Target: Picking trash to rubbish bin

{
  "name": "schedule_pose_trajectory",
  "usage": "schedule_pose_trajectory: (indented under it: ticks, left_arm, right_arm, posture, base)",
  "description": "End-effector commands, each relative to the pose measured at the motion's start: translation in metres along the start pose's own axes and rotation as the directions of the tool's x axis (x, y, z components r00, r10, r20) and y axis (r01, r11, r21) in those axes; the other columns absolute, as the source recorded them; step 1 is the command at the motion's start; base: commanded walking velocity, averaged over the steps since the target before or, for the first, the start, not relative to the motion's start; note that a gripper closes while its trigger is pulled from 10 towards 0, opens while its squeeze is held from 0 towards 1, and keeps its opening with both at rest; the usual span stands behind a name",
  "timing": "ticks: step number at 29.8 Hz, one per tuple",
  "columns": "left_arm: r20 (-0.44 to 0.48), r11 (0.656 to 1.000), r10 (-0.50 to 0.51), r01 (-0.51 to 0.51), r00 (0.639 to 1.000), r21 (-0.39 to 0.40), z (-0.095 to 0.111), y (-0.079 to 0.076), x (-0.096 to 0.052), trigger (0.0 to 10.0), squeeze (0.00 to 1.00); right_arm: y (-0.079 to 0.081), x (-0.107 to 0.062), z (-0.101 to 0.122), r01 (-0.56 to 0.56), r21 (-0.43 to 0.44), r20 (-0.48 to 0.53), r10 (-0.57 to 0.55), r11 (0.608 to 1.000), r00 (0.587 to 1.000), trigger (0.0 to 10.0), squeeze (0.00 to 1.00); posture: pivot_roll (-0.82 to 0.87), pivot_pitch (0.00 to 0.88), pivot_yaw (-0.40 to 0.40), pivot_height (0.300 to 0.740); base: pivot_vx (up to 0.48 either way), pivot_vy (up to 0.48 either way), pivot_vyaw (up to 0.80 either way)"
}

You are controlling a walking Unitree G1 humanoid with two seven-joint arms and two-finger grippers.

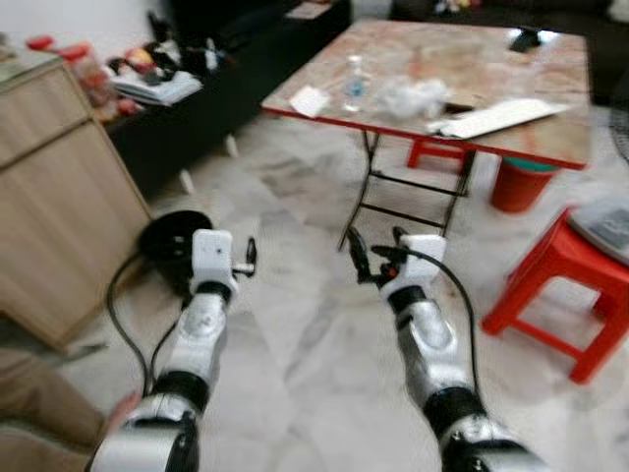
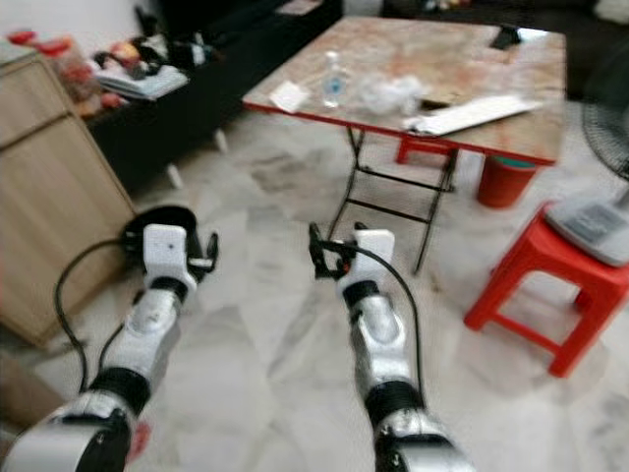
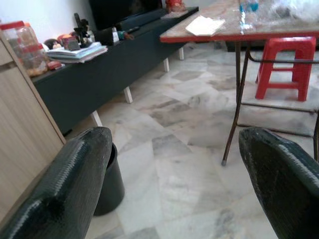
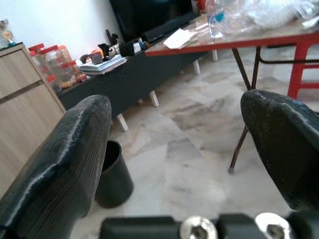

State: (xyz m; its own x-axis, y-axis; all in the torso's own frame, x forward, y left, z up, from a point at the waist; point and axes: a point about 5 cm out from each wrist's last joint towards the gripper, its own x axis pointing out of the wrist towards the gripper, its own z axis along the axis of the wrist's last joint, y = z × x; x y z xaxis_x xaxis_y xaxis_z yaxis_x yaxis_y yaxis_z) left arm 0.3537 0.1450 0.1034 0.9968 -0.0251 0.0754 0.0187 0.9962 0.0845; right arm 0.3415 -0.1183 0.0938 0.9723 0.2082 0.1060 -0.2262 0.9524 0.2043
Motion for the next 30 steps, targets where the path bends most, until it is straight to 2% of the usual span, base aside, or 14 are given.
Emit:
schedule_pose_trajectory:
  ticks: [1, 4, 11, 12, 30]
  left_arm:
    - [0.007, 1.000, 0.019, -0.019, 1.000, 0.012, 0.0029, 0.0088, 0.0018, 10.0, 0.00]
    - [0.007, 1.000, 0.019, -0.019, 1.000, 0.013, 0.0030, 0.0090, 0.0019, 10.0, 0.00]
    - [0.013, 1.000, 0.020, -0.020, 1.000, 0.011, 0.0044, 0.0101, 0.0020, 10.0, 0.00]
    - [0.016, 1.000, 0.019, -0.020, 1.000, 0.012, 0.0055, 0.0103, 0.0029, 10.0, 0.00]
    - [0.023, 1.000, 0.003, -0.003, 1.000, -0.001, 0.0089, 0.0049, 0.0063, 10.0, 0.00]
  right_arm:
    - [0.0109, 0.0047, 0.0018, -0.027, 0.036, 0.007, 0.027, 0.999, 1.000, 10.0, 0.00]
    - [0.0112, 0.0050, 0.0019, -0.028, 0.044, 0.006, 0.028, 0.999, 1.000, 10.0, 0.00]
    - [0.0136, 0.0065, 0.0032, -0.035, 0.058, 0.015, 0.034, 0.998, 0.999, 10.0, 0.00]
    - [0.0141, 0.0072, 0.0050, -0.039, 0.038, 0.025, 0.038, 0.999, 0.999, 10.0, 0.00]
    - [0.0206, 0.0113, 0.0107, -0.060, 0.055, 0.056, 0.057, 0.997, 0.997, 10.0, 0.00]
  posture:
    - [-0.02, 0.016, 0.047, 0.740]
    - [-0.02, 0.016, 0.047, 0.740]
    - [0.00, 0.007, 0.048, 0.740]
    - [0.00, 0.005, 0.049, 0.740]
    - [-0.03, 0.000, 0.052, 0.740]
  base:
    - [0.319, 0.000, 0.00]
    - [0.319, 0.000, 0.00]
    - [0.323, 0.000, -0.70]
    - [0.330, 0.000, 0.00]
    - [0.353, 0.000, 0.00]
